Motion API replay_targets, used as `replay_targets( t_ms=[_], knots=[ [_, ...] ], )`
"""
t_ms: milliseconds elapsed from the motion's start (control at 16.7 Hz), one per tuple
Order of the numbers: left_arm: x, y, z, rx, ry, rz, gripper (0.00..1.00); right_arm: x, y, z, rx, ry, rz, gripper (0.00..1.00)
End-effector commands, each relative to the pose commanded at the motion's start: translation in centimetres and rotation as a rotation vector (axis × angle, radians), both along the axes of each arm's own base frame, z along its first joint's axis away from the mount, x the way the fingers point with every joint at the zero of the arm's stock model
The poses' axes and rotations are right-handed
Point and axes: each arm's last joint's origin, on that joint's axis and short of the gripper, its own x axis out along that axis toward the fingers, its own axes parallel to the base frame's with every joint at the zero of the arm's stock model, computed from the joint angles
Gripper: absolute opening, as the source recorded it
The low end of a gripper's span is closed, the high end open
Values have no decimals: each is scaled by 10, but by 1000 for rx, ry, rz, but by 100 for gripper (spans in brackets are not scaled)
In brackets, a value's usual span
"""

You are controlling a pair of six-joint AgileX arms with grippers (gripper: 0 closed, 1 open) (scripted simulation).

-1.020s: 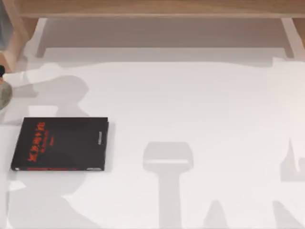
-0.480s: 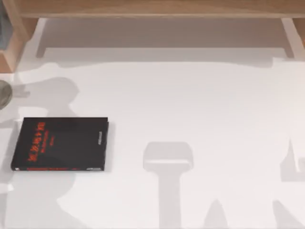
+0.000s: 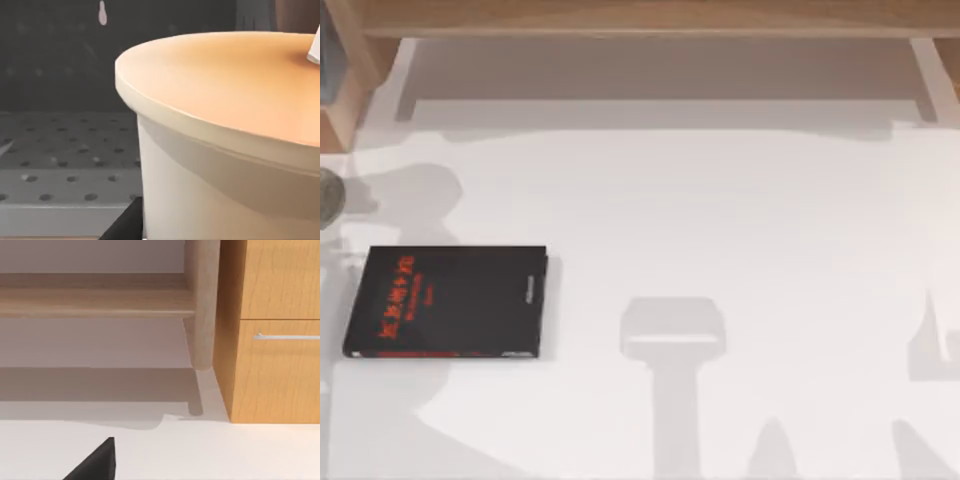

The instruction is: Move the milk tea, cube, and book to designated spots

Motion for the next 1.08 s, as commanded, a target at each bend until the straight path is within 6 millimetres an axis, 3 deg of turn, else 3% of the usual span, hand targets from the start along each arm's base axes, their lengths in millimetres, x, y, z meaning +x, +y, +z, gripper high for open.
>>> replay_targets(
  t_ms=[240, 1020, 1080],
  knots=[
    [0, 0, -1, -1, 1, 0, 0, 0, 0, 0, 0, 0, 0, 100],
    [0, 0, -1, -1, 1, 0, 98, 0, 0, 0, 0, 0, 0, 100],
    [0, 0, -1, -1, 1, 0, 100, 0, 0, 0, 0, 0, 0, 100]
  ],
)
